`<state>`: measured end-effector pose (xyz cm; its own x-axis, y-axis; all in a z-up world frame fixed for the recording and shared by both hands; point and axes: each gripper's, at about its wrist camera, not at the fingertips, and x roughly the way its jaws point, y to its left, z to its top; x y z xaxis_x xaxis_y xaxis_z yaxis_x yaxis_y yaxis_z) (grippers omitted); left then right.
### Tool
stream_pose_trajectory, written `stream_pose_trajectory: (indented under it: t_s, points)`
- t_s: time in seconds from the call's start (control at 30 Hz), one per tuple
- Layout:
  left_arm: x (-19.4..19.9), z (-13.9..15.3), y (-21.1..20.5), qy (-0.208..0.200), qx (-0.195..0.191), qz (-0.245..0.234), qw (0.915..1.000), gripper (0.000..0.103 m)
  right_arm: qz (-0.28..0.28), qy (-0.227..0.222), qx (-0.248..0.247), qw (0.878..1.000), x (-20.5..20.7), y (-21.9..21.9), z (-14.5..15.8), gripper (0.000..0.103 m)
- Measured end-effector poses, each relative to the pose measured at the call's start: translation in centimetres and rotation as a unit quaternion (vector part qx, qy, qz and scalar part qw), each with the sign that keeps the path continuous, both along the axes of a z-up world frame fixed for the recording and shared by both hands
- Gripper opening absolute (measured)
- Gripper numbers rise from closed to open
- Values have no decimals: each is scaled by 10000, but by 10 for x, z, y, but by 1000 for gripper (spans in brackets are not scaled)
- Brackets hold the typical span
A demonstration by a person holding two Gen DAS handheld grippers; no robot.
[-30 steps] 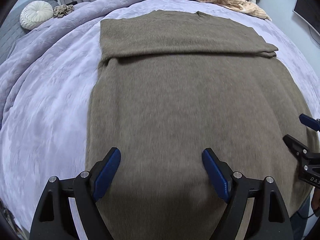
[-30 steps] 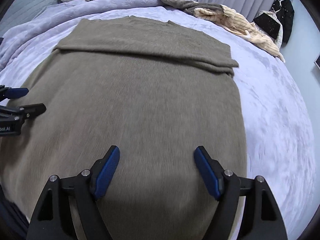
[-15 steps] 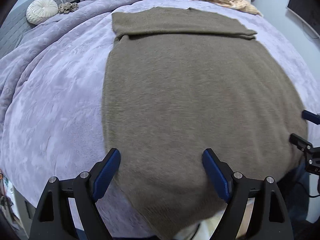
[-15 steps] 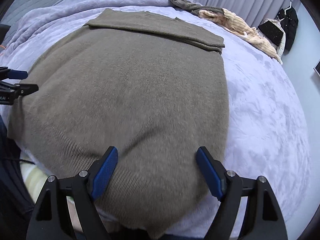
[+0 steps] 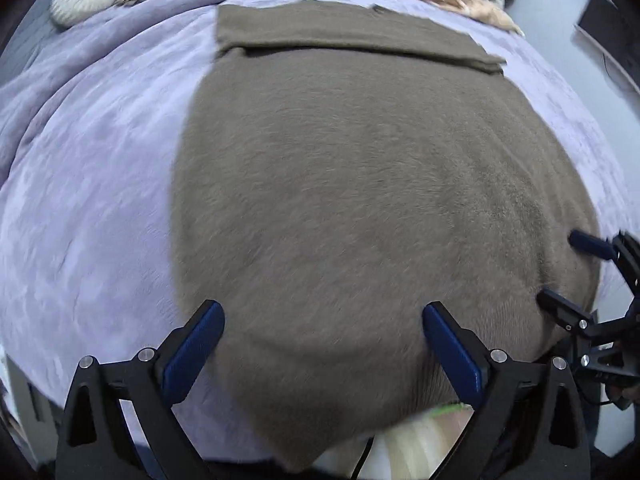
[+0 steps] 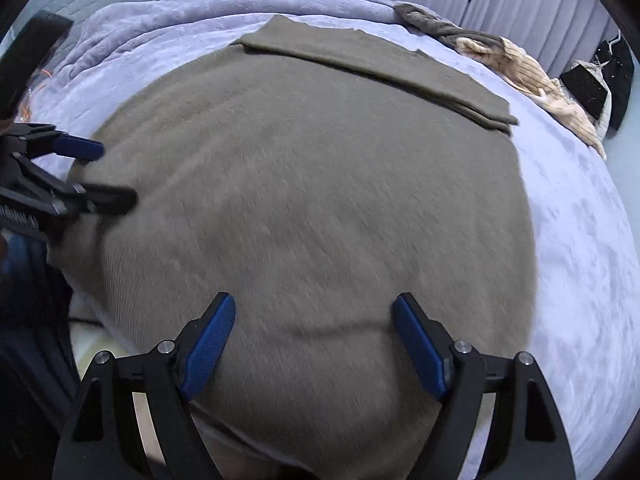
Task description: Fold small clothes
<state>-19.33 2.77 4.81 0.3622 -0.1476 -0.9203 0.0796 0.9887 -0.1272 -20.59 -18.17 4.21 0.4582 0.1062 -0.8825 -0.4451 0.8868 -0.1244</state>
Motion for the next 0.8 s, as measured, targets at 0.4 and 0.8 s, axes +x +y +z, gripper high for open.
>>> stream_pose_trajectory:
  t_s: [0.4, 0.8]
  points:
    - [-16, -26, 68, 436, -1865, 697, 9790, 100, -1344, 492, 1030, 9843, -21, -115, 5, 84]
    - [-2, -29, 20, 238, -1888, 185, 9815, 90, -973, 577, 2161, 9698, -13, -97, -8, 59]
